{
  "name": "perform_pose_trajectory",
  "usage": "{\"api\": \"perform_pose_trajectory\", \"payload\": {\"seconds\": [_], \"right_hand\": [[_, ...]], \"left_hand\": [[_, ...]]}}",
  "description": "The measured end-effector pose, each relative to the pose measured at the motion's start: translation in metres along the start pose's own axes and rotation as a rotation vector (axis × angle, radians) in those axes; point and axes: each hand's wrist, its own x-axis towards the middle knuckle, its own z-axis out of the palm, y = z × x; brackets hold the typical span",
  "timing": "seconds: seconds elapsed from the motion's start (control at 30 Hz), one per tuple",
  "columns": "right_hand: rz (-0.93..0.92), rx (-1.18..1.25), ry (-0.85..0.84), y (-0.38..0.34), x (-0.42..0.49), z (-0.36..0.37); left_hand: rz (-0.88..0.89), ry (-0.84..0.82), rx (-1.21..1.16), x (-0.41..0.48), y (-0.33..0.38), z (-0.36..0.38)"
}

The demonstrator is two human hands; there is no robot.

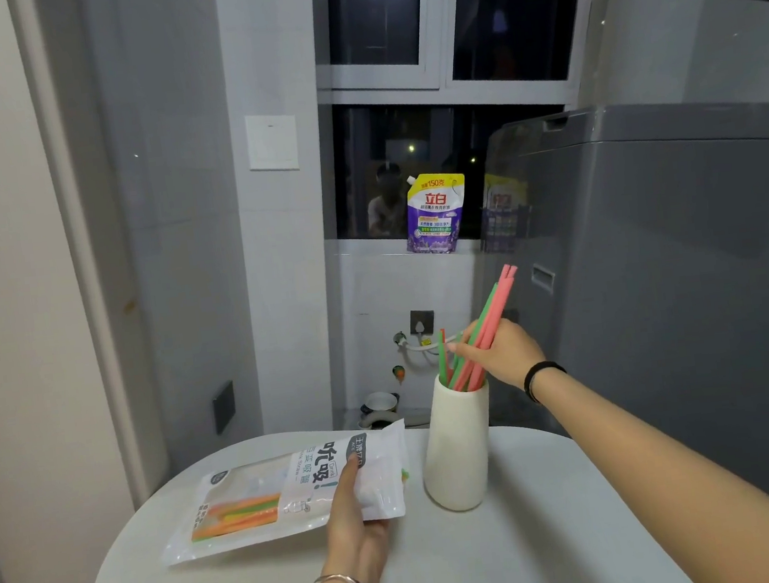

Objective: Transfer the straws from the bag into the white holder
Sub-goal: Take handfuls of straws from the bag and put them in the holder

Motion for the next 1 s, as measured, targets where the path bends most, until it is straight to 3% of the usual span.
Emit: {"api": "perform_pose_trajectory", "payload": {"seconds": [0.23,0.43,0.53,0.63,0.7,0.83,0.9,1.0], "right_hand": [[-0.065,0.107,0.149,-0.003,0.004,-0.002],[-0.121,-0.261,-0.004,-0.001,0.004,0.004],[-0.123,-0.31,-0.095,-0.001,0.0,0.007],[-0.115,-0.282,-0.074,-0.003,-0.005,0.006],[-0.126,-0.17,0.06,-0.01,-0.014,0.008],[-0.178,0.367,0.426,-0.032,-0.058,0.025],[-0.052,0.656,0.476,-0.037,-0.085,0.038],[0.335,1.103,0.391,-0.028,-0.114,0.065]], "left_hand": [[-0.016,0.016,-0.026,-0.001,0.001,0.001],[-0.021,0.013,-0.026,-0.004,0.001,0.001],[-0.025,-0.004,-0.035,-0.005,0.002,0.002],[-0.027,-0.02,-0.034,-0.006,0.005,0.003],[-0.035,-0.03,-0.039,-0.008,0.006,0.003],[-0.033,-0.034,-0.038,-0.01,0.007,0.005],[-0.025,-0.041,-0.023,-0.012,0.008,0.005],[0.009,-0.039,0.028,-0.014,0.009,0.004]]}}
